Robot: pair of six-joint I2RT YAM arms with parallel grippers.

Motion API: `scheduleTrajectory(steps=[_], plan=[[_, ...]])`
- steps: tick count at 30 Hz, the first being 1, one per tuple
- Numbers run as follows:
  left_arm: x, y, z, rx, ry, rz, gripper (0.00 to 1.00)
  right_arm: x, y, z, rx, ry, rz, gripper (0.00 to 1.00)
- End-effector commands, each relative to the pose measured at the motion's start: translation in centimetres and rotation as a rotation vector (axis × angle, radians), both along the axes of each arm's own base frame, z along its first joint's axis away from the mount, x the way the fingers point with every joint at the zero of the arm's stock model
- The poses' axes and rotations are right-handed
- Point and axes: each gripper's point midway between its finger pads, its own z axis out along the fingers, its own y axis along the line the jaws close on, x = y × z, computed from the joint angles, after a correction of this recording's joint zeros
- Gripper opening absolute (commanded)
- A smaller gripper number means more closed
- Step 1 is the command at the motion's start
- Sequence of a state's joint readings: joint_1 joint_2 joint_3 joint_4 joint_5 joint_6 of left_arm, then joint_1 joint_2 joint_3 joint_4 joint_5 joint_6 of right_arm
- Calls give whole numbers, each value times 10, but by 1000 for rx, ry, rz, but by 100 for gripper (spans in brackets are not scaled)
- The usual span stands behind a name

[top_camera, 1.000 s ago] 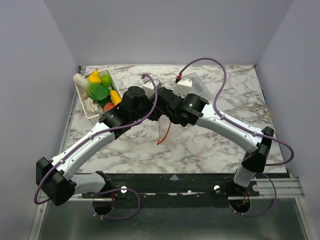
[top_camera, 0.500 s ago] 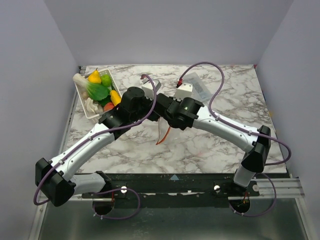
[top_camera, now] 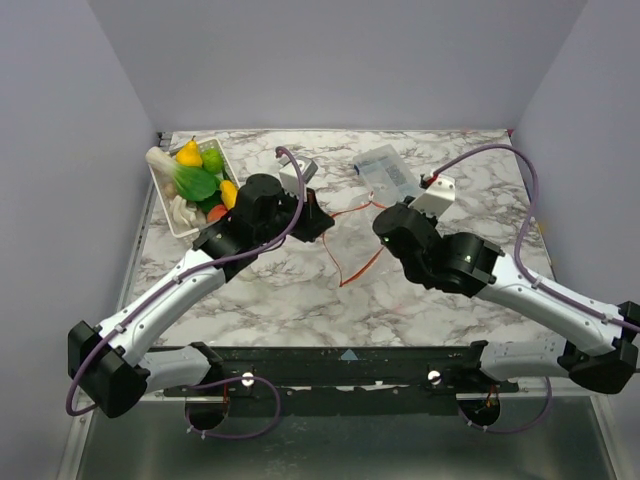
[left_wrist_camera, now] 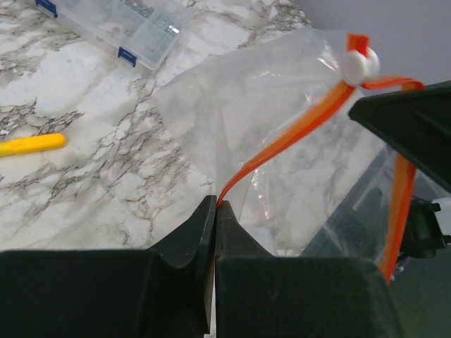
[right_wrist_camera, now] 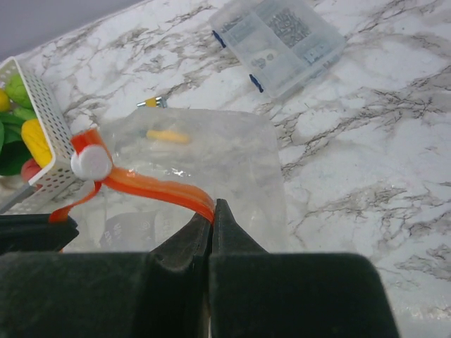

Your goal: Place the food in the zip-top bag and seal the zipper

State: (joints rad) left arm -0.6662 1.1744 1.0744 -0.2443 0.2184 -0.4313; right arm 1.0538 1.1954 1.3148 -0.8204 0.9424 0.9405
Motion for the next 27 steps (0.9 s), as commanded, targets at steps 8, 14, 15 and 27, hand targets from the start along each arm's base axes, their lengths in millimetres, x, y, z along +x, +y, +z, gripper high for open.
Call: scheduleTrajectory(steps=[8,14,15,27], plan=[[-16,-27,-7,-61,61,-194,0,14,8,-17,-101,-25,-13,1],[-14,-30,-13,-58,69,-195,30,15,6,-34,-206,15,-14,1],[-14,-28,-12,-59,56,-188,38,15,5,-36,-226,25,-14,1],[-3,23,12,-20,-196,32,89,12,6,-54,-367,96,45,1]])
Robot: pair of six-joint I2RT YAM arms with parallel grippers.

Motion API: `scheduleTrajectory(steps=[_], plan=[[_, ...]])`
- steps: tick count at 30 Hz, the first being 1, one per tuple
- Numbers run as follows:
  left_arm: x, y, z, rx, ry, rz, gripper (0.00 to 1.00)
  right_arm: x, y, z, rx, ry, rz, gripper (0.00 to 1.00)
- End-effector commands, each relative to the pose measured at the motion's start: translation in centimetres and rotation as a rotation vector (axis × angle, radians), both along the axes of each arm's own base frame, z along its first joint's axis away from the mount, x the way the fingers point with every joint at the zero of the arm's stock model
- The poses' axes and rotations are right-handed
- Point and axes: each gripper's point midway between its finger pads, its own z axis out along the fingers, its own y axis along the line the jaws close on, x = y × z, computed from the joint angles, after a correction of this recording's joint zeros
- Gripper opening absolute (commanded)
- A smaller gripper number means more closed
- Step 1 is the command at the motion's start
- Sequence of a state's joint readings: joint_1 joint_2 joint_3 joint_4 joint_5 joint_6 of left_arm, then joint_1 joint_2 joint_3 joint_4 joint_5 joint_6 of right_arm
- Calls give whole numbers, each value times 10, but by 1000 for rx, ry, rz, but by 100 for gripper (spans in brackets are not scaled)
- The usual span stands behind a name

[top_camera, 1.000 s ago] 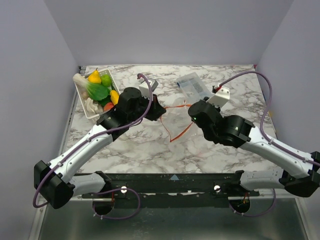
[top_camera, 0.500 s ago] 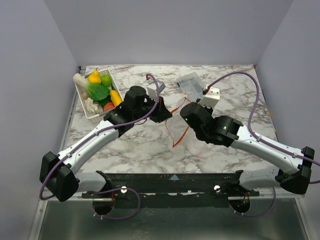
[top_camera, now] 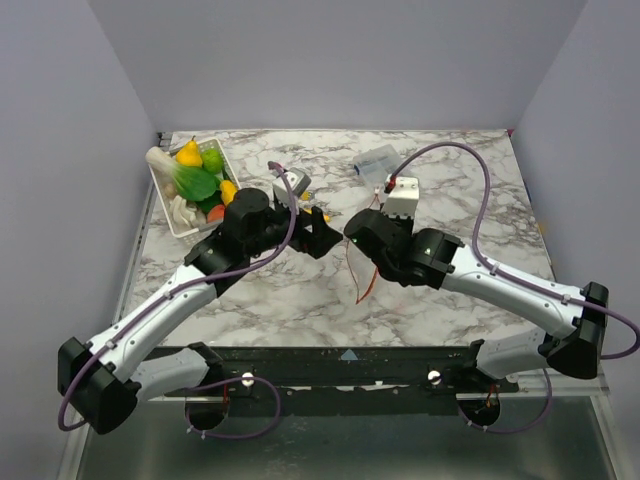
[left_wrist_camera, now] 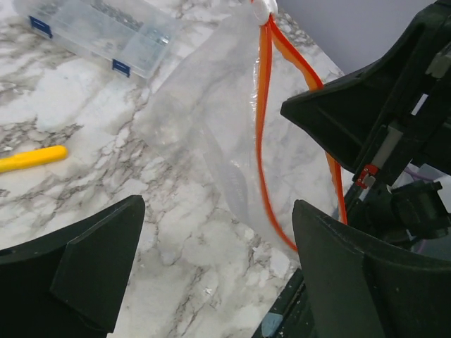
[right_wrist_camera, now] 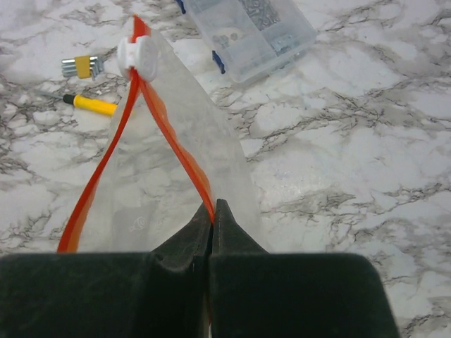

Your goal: Place the food in the zip-top bag and seal the zipper

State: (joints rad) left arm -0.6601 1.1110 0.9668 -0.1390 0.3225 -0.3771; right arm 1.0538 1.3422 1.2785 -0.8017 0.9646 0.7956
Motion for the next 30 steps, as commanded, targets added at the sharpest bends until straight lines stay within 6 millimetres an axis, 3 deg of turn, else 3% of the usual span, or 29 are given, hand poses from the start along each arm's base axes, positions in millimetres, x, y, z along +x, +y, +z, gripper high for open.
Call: scheduleTrajectory(steps=[1,6,10,15,17,19,21,26,28,30], plan=[[16,32,18,1,-124,174,90,-1,-9,-3,-108,32,-8,1],[14,71,19,31,-99,328,98,-12,-42,-3,-245,63,-67,1],[18,117,3,140,-47,462,99,-22,-63,10,-293,77,-90,1],[17,155,-11,120,11,557,99,-21,-65,26,-357,83,-66,1],[16,169,-14,119,22,607,99,-15,-57,38,-378,78,-61,1],[15,176,-19,122,39,629,99,-6,-43,37,-421,89,-30,1],[16,185,-26,129,66,661,99,4,-20,15,-475,123,43,1],[17,203,-29,120,129,706,99,14,52,-87,-397,246,246,1],[21,211,-26,104,140,738,99,14,74,-106,-328,262,314,1],[27,221,-26,109,151,781,99,14,88,-113,-279,263,346,1]])
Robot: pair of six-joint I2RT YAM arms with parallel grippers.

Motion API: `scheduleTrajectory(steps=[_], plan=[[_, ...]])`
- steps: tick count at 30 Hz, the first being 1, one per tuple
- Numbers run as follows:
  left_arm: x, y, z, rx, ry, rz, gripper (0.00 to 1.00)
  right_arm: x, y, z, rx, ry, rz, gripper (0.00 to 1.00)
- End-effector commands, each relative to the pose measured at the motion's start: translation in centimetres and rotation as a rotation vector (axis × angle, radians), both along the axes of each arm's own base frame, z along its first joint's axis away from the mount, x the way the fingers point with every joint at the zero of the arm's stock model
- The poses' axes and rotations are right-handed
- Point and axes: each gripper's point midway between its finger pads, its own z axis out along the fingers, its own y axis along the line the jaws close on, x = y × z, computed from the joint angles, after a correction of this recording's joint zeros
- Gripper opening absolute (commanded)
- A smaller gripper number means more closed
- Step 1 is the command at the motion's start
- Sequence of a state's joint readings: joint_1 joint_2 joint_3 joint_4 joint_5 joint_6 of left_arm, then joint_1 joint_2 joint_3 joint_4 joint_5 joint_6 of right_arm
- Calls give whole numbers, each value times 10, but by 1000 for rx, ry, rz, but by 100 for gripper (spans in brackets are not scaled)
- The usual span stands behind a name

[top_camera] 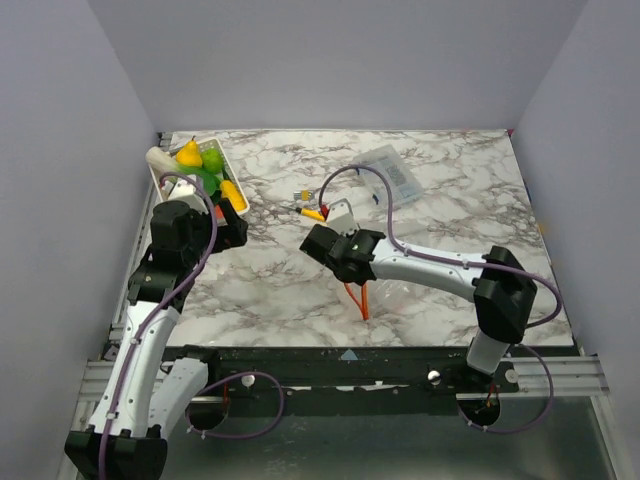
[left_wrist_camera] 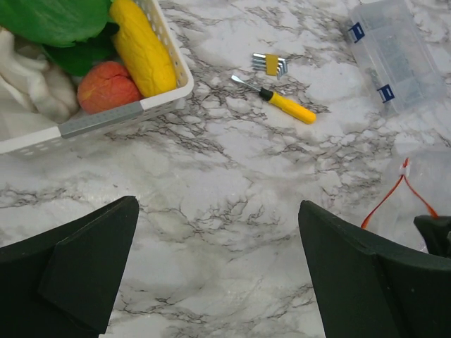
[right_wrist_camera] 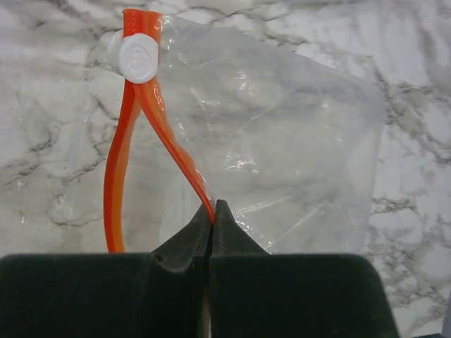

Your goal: Place the food in the zip-top bag and seal the zipper

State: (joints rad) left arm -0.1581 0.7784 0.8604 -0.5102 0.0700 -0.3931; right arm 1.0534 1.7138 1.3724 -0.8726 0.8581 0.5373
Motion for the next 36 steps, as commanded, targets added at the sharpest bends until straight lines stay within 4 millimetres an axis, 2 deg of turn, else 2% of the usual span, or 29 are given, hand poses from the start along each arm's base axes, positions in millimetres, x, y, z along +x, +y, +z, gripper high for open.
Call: scheduleTrajectory(steps=[1,4,7,12,17,24,26,28,32,36], plan=[[6,16,3,-23,39,68,99,5,60,-13,226,41,129,1],[14,29,-4,2,59,125,99,6,68,-13,266,45,169,1],[21,38,-13,25,105,158,99,11,70,-23,356,115,192,1],[34,38,-27,19,149,146,99,17,68,-23,436,137,213,1],[64,35,-32,-12,191,146,95,22,59,-24,460,144,202,1],[99,78,-27,78,231,293,92,20,53,-21,493,134,187,1],[109,77,-31,54,260,258,88,22,50,-18,491,125,188,1],[119,71,-31,43,285,222,76,26,49,-14,488,117,193,1],[134,70,-35,0,279,255,75,30,49,-9,494,107,195,1],[153,63,-59,-97,329,322,70,31,51,-11,499,115,202,1]])
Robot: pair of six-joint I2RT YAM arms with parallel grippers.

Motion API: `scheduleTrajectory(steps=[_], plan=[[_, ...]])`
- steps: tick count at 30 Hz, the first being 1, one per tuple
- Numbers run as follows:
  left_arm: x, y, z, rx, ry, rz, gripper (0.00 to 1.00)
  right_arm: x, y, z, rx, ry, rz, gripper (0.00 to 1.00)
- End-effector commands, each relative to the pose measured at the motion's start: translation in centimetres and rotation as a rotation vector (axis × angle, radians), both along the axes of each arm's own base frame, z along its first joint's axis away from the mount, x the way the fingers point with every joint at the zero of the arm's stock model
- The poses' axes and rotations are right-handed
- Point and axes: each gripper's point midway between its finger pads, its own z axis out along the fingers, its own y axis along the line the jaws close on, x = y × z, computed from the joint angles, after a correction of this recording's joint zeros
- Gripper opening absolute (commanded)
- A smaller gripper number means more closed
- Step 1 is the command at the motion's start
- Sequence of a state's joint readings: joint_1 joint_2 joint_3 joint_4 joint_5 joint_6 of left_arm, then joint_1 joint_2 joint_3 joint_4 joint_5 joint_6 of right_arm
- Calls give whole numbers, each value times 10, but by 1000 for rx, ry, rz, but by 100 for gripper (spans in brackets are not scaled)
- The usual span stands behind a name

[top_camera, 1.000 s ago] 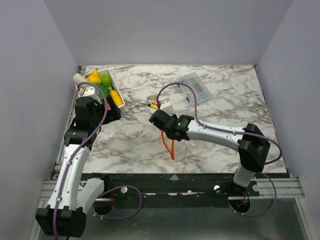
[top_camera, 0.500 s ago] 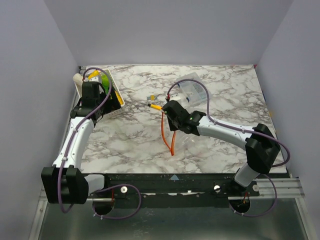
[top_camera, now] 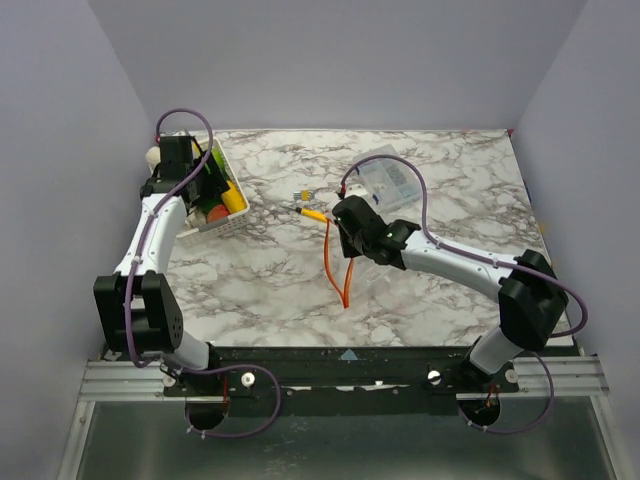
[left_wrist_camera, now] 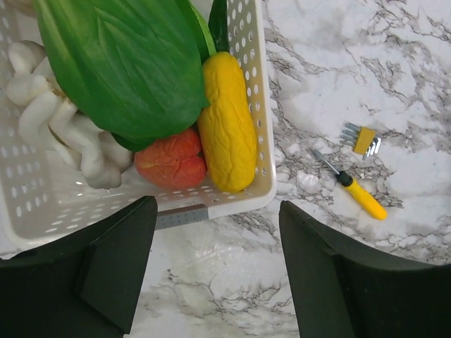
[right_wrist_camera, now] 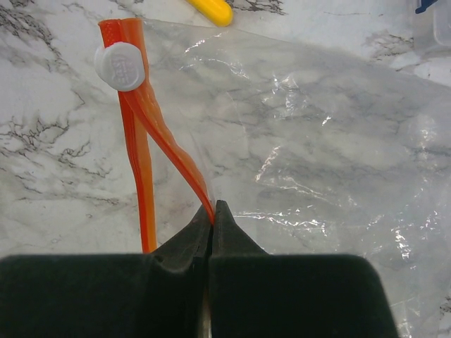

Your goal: Place the food in the zip-top bag and seal the zipper

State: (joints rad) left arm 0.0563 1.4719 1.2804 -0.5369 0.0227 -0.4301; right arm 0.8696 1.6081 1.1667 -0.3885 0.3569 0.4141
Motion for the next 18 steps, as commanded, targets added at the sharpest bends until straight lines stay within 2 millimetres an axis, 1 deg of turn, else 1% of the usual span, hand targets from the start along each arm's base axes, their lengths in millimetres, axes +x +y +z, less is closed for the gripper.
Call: scheduleTrajectory(steps=[1,3,6,8,10,11,12,14,15,18], plan=[[24,-12,-22,-117,34,89,68,4,7,12,37,-21,24,1],[32,-16,-36,-137,58,119,64,5,6,9,32,-16,20,1],[46,-24,-52,-181,66,133,62,5,6,10,35,-15,18,1],[53,-32,-58,-203,75,130,60,5,6,11,36,-16,20,1],[58,-33,-63,-214,73,136,59,6,5,11,29,-20,18,1],[59,-34,-63,-223,72,140,58,6,4,11,25,-21,19,1],[60,-46,-66,-225,77,123,57,6,3,11,21,-22,17,1],[57,-45,-76,-222,110,154,55,6,3,9,15,-20,15,1],[57,-40,-79,-206,113,184,55,6,2,8,11,-18,15,1],[55,-37,-90,-203,147,221,55,6,2,6,8,-14,15,1]])
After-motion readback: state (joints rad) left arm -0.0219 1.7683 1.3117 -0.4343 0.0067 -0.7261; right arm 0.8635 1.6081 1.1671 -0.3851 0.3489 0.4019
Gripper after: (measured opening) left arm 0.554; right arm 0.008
